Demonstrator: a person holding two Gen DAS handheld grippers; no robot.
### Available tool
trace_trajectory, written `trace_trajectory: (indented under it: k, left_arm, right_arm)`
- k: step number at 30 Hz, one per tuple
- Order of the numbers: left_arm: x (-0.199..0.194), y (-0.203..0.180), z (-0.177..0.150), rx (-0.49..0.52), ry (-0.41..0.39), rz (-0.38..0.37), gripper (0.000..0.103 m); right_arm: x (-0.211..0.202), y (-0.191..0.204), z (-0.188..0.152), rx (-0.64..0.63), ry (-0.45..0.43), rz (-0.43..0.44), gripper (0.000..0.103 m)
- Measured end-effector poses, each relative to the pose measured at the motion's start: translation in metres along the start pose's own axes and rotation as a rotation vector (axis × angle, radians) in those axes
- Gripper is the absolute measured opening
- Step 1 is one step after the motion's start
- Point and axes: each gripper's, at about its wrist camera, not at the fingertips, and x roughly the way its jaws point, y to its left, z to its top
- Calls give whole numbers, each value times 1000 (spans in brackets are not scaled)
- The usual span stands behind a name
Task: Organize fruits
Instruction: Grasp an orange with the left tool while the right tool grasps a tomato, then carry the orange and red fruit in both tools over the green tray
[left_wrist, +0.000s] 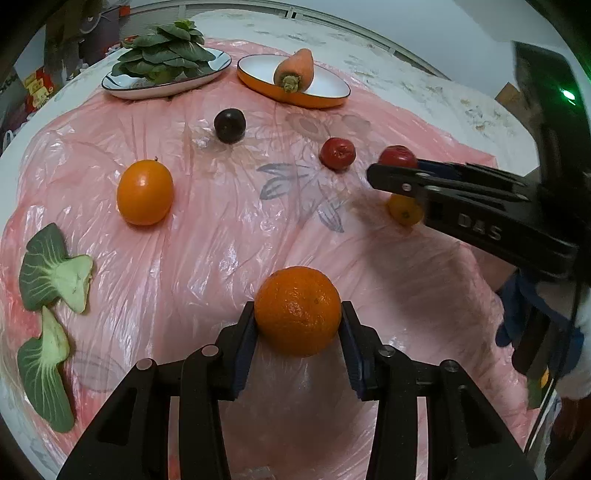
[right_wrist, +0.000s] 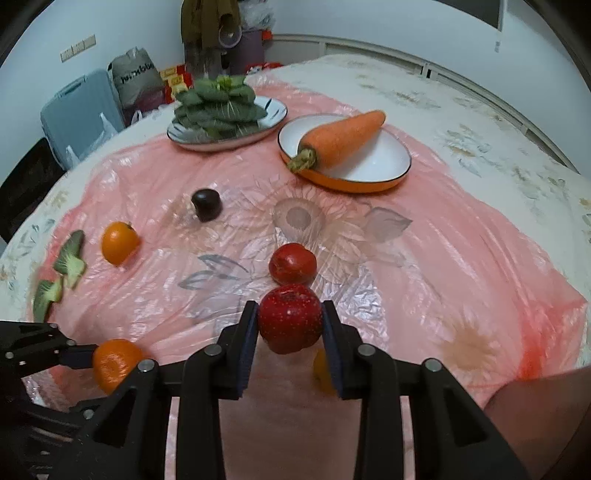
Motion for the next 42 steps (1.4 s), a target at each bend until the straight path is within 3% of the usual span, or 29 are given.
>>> trace_trajectory:
  k: [10,21,30,42]
  left_arm:
    - [-32,-8,-7,12,-51,-34,37]
    - [-71,-24,-34,53,-76,-29,37]
    - [-103,-48,-70,107,-86,-30,37]
    - [-141,-88,-106,176,-109,-32,37]
  right_arm:
    - [-70,22,-39,84,-103,32,30]
    - [-123,36,-111,189,-115,38,30]
    - [-166,35,-176,305,-120,0,30]
    - [-224,30,-224,360,-189,-43,30]
